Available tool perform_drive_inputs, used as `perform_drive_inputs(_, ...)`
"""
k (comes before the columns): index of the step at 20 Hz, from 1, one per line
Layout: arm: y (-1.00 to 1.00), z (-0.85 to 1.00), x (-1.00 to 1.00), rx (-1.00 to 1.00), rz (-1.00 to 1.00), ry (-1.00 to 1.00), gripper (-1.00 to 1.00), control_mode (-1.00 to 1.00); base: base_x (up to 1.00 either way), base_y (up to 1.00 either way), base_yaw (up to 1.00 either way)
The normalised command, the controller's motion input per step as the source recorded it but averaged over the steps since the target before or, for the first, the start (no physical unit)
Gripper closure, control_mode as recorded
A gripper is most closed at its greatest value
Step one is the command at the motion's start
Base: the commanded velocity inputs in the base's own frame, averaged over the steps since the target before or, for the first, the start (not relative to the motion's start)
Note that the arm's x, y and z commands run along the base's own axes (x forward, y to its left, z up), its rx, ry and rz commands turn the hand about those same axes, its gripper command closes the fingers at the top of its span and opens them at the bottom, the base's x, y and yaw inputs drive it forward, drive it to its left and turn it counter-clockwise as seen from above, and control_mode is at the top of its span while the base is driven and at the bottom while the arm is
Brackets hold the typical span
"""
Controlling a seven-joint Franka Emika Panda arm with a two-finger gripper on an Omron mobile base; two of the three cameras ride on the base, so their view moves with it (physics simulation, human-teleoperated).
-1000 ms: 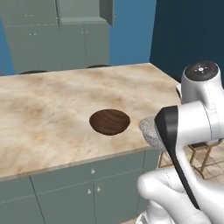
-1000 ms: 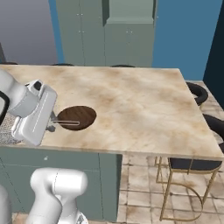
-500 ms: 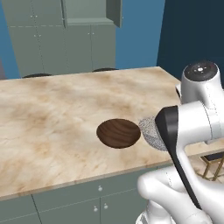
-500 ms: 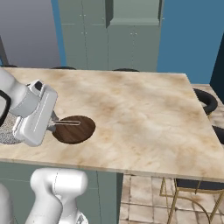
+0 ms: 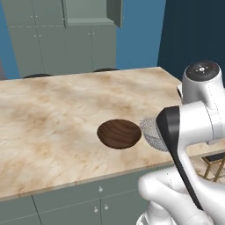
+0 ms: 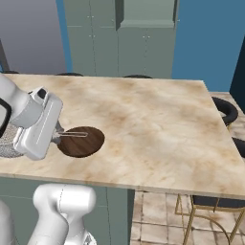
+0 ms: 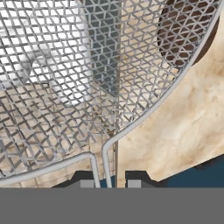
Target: Open the cabinet and setup a tea strainer by placing it in the bowl upright.
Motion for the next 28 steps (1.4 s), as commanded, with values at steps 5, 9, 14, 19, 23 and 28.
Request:
perform_drive_inputs(5,0.00,0.00,0.00,0.00,0.00,0.00,1.00,1.00,0.00,0.00,0.00)
perform_drive_inputs(9,0.00,-0.02,0.06,0.01,0.00,-0.02,1.00,-1.00,0.00,0.00,0.00)
perform_drive_inputs(14,-0.02,-0.16,0.51,0.09,0.10,-0.07,1.00,-1.00,0.00,0.00,0.00)
perform_drive_inputs(19,-0.16,-0.29,0.75,0.11,0.24,-0.16,1.00,-1.00,0.00,0.00,0.00)
perform_drive_inputs(23,-0.19,-0.47,0.78,0.01,0.21,-0.33,1.00,-1.00,0.00,0.00,0.00)
perform_drive_inputs(28,-0.06,-0.40,0.94,-0.05,0.00,-0.11,1.00,-1.00,0.00,0.00,0.00)
